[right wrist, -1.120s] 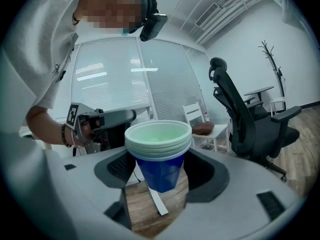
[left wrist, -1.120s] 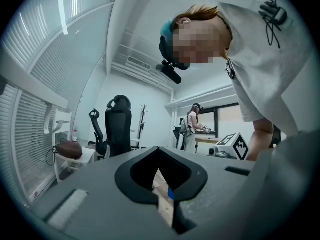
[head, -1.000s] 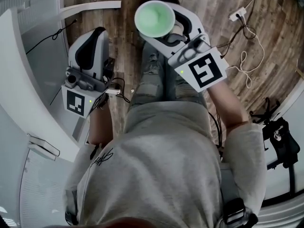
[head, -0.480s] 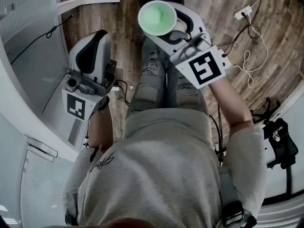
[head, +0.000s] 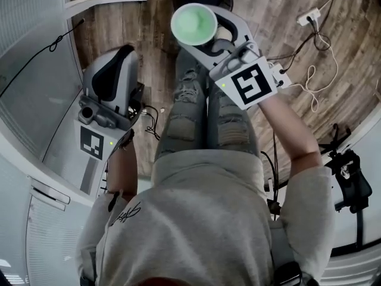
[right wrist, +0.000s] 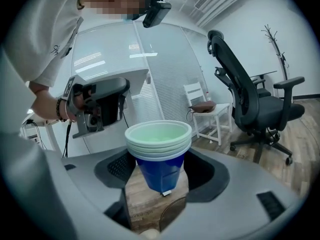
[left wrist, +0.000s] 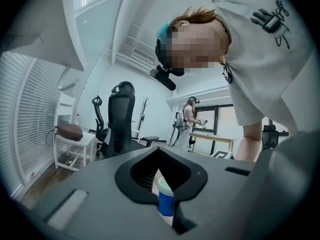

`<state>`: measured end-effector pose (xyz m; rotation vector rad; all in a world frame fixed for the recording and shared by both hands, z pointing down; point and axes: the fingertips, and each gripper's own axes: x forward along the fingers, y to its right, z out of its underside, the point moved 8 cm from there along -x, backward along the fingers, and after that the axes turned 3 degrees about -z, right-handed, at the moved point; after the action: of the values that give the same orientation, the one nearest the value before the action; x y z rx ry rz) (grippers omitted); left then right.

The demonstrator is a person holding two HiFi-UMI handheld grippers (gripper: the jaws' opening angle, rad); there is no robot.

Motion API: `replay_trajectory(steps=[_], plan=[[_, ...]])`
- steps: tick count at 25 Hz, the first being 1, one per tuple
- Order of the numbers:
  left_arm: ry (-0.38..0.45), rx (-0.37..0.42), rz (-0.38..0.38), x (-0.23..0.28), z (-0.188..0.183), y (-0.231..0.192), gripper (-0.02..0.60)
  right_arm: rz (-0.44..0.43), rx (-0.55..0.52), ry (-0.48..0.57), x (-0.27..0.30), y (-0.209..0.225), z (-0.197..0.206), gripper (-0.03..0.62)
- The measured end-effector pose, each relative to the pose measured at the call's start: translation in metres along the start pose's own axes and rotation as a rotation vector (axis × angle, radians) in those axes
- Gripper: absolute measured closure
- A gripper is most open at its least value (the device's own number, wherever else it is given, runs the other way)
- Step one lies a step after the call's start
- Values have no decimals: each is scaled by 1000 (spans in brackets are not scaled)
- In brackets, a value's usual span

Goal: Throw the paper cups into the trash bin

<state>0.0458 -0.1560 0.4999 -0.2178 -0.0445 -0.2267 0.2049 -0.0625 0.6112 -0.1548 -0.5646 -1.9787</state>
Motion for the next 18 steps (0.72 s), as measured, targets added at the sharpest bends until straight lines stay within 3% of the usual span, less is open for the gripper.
replay_trajectory(steps=[8, 18], plan=[[-19, -23, 5, -1, 27, -4, 578, -49, -38, -48, 18, 8, 34, 293], [-12, -36, 7, -2, 46, -14, 578, 0, -16, -105, 39, 19, 84, 293]])
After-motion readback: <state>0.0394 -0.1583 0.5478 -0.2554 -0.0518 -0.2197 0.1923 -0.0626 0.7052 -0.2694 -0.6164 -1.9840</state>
